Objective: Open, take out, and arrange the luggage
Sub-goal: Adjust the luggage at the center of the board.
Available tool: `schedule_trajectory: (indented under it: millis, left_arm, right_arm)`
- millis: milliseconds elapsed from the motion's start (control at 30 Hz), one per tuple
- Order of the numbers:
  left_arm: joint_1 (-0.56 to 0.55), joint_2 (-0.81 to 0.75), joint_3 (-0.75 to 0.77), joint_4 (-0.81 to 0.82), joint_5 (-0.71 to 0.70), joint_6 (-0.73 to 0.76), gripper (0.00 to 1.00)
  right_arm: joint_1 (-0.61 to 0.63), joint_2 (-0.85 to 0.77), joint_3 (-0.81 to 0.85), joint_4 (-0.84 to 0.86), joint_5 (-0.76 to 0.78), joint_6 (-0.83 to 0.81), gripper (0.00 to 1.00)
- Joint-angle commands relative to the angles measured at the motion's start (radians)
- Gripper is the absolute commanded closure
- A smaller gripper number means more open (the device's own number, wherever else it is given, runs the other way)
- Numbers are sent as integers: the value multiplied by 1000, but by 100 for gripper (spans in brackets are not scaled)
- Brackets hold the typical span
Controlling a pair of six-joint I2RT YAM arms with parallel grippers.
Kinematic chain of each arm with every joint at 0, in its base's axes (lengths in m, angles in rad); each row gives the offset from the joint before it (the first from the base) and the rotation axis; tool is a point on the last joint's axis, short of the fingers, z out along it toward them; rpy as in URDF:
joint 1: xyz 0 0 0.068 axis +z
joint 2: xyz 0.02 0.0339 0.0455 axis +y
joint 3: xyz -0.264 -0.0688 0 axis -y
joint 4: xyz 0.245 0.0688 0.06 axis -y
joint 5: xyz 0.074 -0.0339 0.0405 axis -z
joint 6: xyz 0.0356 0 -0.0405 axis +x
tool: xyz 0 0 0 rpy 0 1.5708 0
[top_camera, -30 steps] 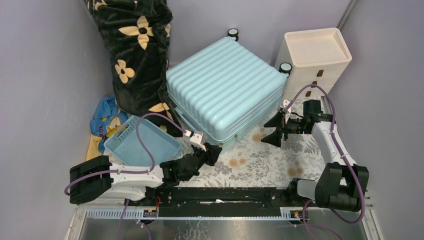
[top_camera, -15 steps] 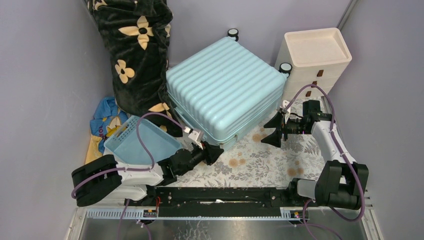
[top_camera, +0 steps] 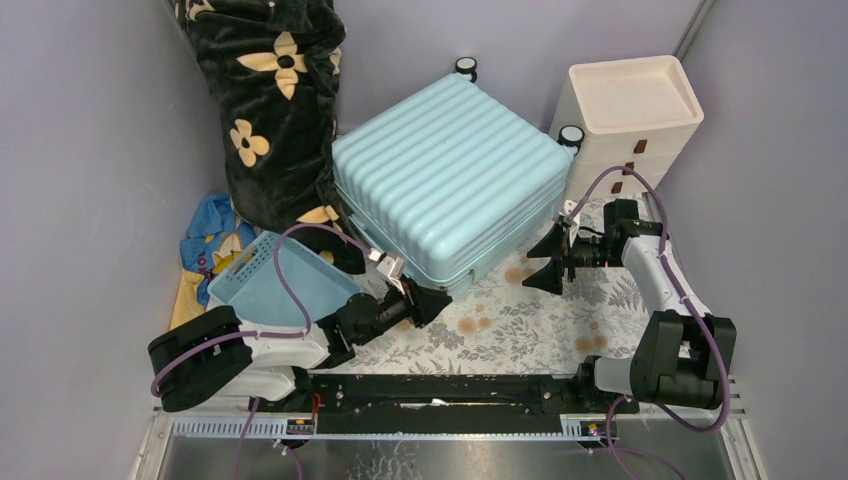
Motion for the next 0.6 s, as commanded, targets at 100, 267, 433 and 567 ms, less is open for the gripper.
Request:
schedule_trajectory:
  millis: [100,267,433,567]
  left_arm:
    - [20,26,11,-19,-88,-79,65]
    - [20,-18,23,-122,-146,-69,55]
    - [20,-29,27,-114,-137,-47,52]
    - [20,-20,31,-72,-86,-45,47]
  right_arm:
    - [8,5,38,-37,-11,-45,13]
    - [10,11,41,-50,-11,-54,13]
    - [15,26,50,-77,-9,-82,13]
    - [16,27,52,-83,-8,-89,13]
